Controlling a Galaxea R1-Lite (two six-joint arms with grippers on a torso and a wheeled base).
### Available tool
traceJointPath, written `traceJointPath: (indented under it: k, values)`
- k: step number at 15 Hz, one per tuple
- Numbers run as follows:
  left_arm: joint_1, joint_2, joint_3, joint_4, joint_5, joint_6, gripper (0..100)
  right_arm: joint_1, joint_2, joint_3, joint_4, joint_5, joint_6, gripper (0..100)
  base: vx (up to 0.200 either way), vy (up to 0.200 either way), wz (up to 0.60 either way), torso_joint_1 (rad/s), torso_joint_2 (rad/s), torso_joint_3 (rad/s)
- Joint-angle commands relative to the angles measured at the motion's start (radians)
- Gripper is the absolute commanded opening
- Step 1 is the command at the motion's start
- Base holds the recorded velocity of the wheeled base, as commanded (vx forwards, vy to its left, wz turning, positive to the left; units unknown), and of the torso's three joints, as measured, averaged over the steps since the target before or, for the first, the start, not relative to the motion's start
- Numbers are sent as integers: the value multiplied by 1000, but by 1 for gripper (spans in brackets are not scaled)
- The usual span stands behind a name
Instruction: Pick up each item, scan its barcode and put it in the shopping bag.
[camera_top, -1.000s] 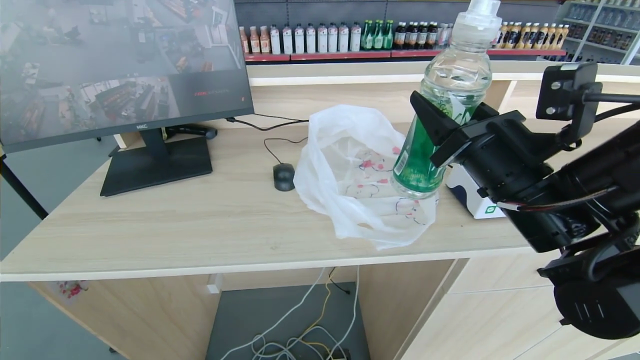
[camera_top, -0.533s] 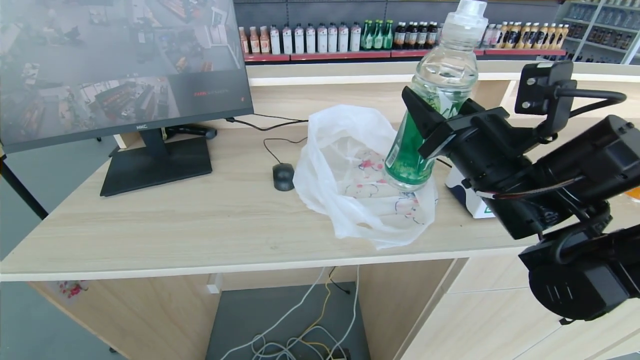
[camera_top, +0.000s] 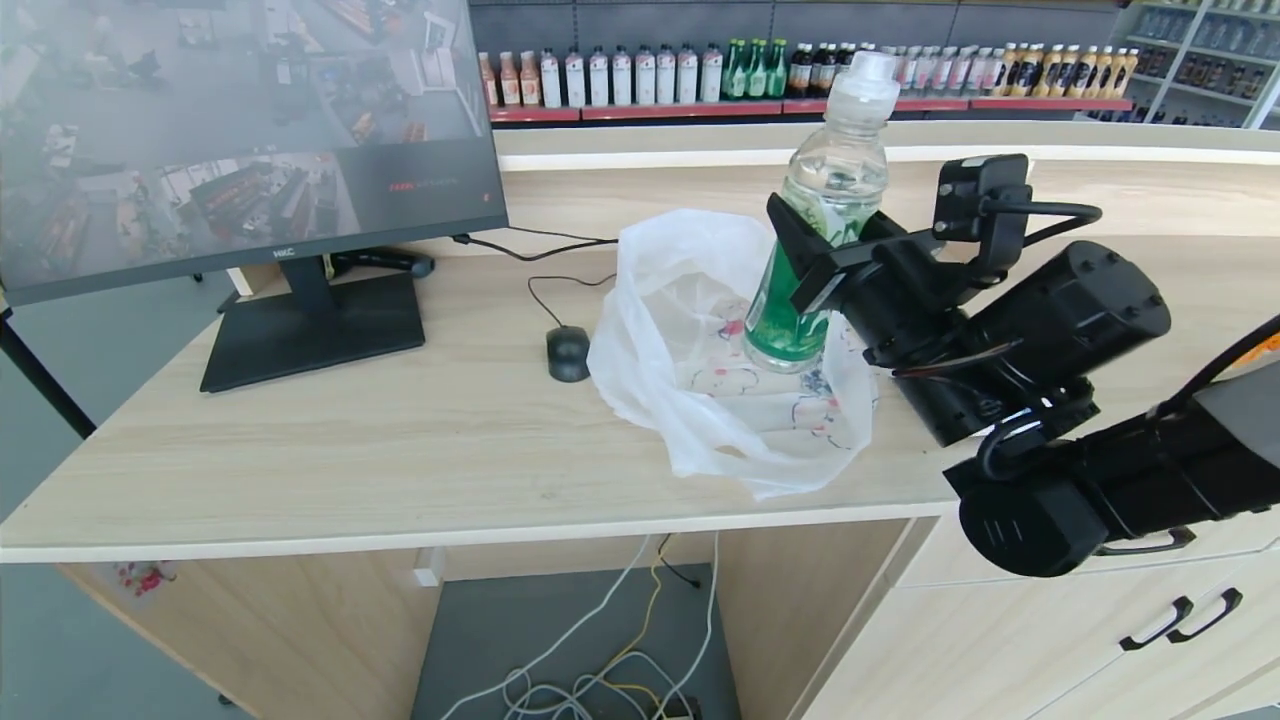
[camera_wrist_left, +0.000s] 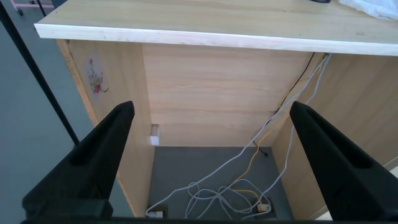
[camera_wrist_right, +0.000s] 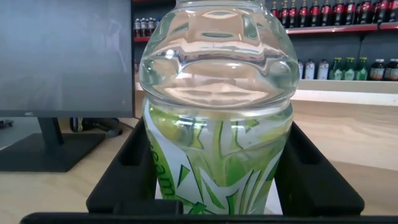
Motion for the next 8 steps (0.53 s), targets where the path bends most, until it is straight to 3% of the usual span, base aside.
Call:
traceJointPath:
  k: [1,8]
  values:
    - [0,0,0,0,0,0,100,-7,64,-50,-1,-1,-5,0,0,0,0,0,0,0]
    - [0,0,0,0,2,0,100,-26,161,-158,-1,13,-6,0,0,0,0,0,0,0]
